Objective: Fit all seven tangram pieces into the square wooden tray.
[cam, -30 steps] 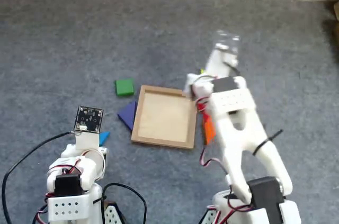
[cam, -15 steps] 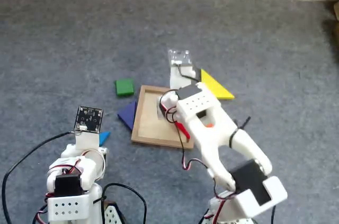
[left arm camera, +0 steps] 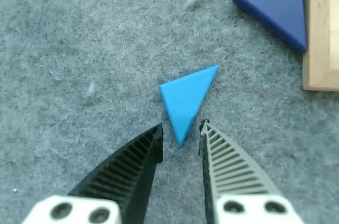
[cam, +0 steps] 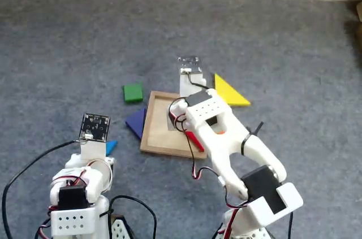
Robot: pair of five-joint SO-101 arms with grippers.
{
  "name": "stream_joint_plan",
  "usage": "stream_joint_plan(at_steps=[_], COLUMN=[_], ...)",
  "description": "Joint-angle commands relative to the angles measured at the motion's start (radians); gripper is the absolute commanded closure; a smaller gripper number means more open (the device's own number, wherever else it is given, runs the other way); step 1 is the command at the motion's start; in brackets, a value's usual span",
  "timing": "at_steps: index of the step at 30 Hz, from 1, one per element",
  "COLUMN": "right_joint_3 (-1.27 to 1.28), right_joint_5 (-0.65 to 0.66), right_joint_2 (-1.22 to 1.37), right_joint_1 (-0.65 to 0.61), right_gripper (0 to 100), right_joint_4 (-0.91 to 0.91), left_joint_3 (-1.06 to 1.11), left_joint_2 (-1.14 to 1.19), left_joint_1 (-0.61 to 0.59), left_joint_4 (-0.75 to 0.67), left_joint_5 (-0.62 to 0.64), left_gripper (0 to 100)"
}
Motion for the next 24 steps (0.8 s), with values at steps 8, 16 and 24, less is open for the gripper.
stream_joint_plan(at_steps=[8,16,24], right_joint_3=[-0.059,-0.059,-0.065], right_joint_5=[0.005,0.003,0.008], right_joint_2=[-0.016,-0.015,-0.027], right_joint_1=[-0.048,-0.087,-0.054], right_gripper=[68.4,68.4,68.4], right_joint_4=[0.001,-0.004,0.025], left_joint_3=[0.021,0.021,0.021], left_joint_2=[-0.010,-0.010,-0.010], left_joint_1=[0.016,0.016,0.016], left_joint_4=[0.008,0.008,0.008], left_joint_5=[-0.008,-0.008,-0.008], left_gripper=[87,87,87])
